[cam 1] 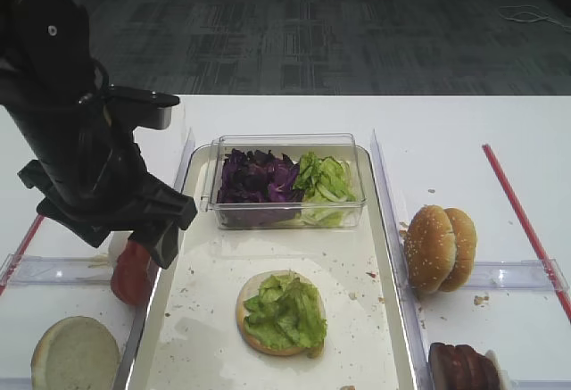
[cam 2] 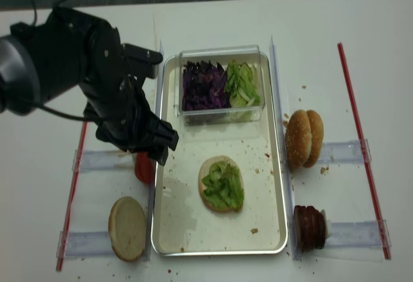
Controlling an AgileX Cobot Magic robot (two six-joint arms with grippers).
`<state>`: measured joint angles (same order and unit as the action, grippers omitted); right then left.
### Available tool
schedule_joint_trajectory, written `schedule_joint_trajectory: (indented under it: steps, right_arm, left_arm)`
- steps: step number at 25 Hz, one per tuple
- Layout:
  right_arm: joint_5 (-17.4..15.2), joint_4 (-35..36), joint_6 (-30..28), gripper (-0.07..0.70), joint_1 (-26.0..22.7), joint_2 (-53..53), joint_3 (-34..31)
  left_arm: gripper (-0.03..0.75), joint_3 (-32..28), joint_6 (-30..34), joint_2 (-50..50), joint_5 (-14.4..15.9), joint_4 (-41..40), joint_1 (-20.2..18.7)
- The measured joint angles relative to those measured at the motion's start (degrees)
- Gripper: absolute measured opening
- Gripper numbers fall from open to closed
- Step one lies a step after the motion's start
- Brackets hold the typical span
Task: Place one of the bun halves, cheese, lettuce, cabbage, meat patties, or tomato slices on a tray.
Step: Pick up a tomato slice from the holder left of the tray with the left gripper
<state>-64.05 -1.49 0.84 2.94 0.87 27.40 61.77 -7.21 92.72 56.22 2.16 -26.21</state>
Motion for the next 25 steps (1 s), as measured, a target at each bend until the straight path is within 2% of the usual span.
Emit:
schedule_joint_trajectory:
  steps: [4,13,25]
  right_arm:
    - [0.0,0.0,0.0,0.59,0.0,0.0,0.0]
    - [0.0,0.0,0.0,0.59,0.0,0.0,0.0]
    - [0.0,0.0,0.0,0.589,0.0,0.0,0.0]
  left_arm:
    - [0.486,0.0,0.0,1.4,-0.6,0.0,0.0]
    - [0.418,0.1,0.0,3.2,-2.3,0.0,0.0]
    - [0.403,0.1,-0.3,3.9,-3.3,-2.2,0.0]
